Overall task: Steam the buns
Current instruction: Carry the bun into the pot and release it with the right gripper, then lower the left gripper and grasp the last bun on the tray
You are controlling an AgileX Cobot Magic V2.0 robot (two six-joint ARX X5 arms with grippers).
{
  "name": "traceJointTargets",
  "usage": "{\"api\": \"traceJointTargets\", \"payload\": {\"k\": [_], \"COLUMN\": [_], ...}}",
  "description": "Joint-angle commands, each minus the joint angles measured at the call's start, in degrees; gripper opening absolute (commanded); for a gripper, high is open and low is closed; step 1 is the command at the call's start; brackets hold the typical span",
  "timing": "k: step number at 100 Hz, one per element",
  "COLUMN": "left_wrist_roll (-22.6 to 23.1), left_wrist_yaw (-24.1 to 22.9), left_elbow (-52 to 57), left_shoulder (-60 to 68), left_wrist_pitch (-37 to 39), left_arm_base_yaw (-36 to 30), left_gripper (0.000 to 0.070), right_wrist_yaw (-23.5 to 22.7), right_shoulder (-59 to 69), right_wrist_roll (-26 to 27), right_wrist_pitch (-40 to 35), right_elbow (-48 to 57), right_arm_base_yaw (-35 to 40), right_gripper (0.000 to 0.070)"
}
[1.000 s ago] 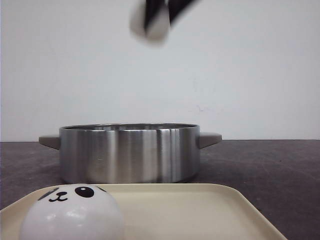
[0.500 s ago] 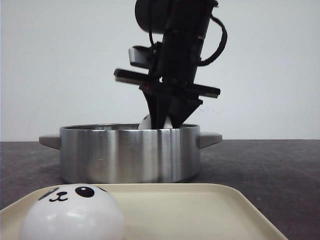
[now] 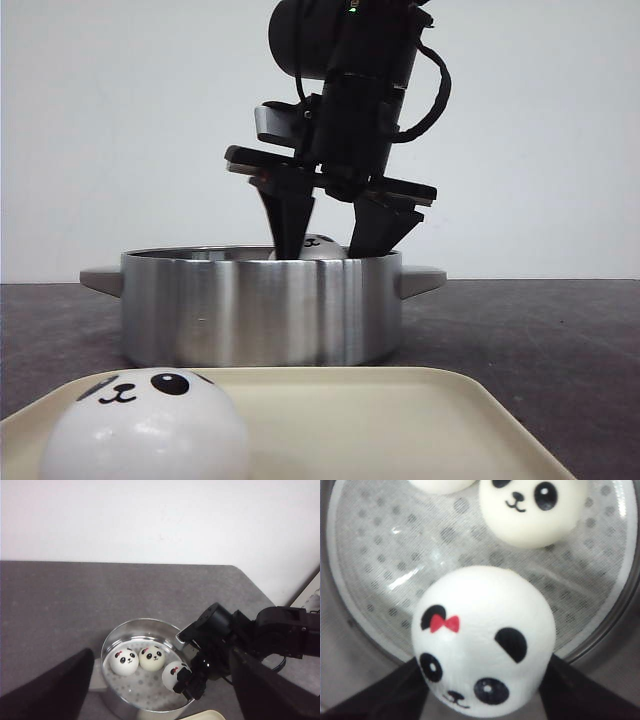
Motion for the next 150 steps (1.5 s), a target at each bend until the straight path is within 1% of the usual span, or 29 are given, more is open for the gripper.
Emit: {"api": "traceJointTargets", "payload": {"k": [1,12,18,45,49,51,53,58,64,67,80,88,93,99,111,127,134,141,150], "left_wrist_roll": [0.0,0.0,0.0,0.1,0.0,-0.1,-0.2,-0.5,-1.8,-2.7,-7.2,-8.5,-9.4,-10.6,-11.9,-14.1,-14.5,-15.1,-15.3], "left_wrist_yaw": [-0.2,-0.2,-0.2,-0.2,-0.2,-0.2,-0.1,0.7,2.2,3.1,6.8,9.5,10.9,11.9,12.2,11.8,10.3,9.3,9.3], "left_elbow": [0.7,0.7,0.7,0.7,0.5,0.3,0.0,-1.1,-3.3,-4.6,-11.9,-17.2,-20.6,-24.5,-30.6,-34.5,-34.6,-34.6,-34.6], "left_shoulder": [0.4,0.4,0.4,0.4,0.5,0.5,0.5,0.5,0.5,0.5,0.5,0.5,0.6,1.0,3.5,9.2,12.7,16.3,20.9], "left_wrist_pitch": [0.1,-0.5,-0.7,-2.9,-3.6,-4.0,-4.4,-5.4,-6.4,-6.7,-5.8,-3.7,-2.1,-0.6,1.6,5.9,8.1,10.3,12.5], "left_arm_base_yaw": [-0.3,-0.3,-0.3,-0.3,-0.3,-0.3,-0.3,-0.3,-0.3,-0.3,-0.5,-1.5,-2.4,-4.0,-8.3,-16.9,-20.8,-23.8,-26.4], "left_gripper": [0.0517,0.0517,0.0517,0.0516,0.0516,0.0516,0.0516,0.0516,0.0516,0.0516,0.0516,0.0517,0.0517,0.0518,0.0523,0.0524,0.0523,0.0523,0.0522], "right_wrist_yaw": [0.1,0.5,0.5,0.1,0.0,0.0,0.0,0.0,0.0,0.1,0.2,0.7,2.0,4.8,12.0,21.9,25.8,28.7,30.1], "right_shoulder": [1.4,1.4,1.4,0.7,0.0,-0.5,-1.1,-3.1,-5.9,-7.6,-16.4,-22.2,-25.7,-30.0,-37.8,-44.9,-47.1,-48.6,-50.2], "right_wrist_roll": [0.0,0.9,1.1,1.3,1.0,0.9,0.7,0.4,0.3,0.3,-0.7,-0.9,-1.4,-2.3,-3.8,-3.8,-3.7,-3.4,-2.9], "right_wrist_pitch": [-0.8,-0.8,-0.8,-1.5,-1.5,-1.6,-1.6,-1.4,-0.9,-0.5,2.3,3.8,4.0,4.1,2.6,-3.5,-6.2,-8.2,-9.8], "right_elbow": [0.8,0.8,0.8,1.3,1.9,2.3,2.7,3.8,5.6,6.6,10.8,12.8,13.9,14.4,14.4,14.4,14.4,14.4,14.4], "right_arm_base_yaw": [0.2,0.0,-0.2,-1.2,-1.2,-1.2,-1.2,-1.1,-0.9,-0.6,1.5,3.6,5.2,7.4,12.2,17.0,17.9,18.2,18.3], "right_gripper": [0.0476,0.059,0.0632,0.0631,0.0601,0.0564,0.0511,0.0335,0.0092,0.0,0.0003,0.0002,0.0002,0.0002,0.0002,0.0002,0.0002,0.0002,0.0002]}}
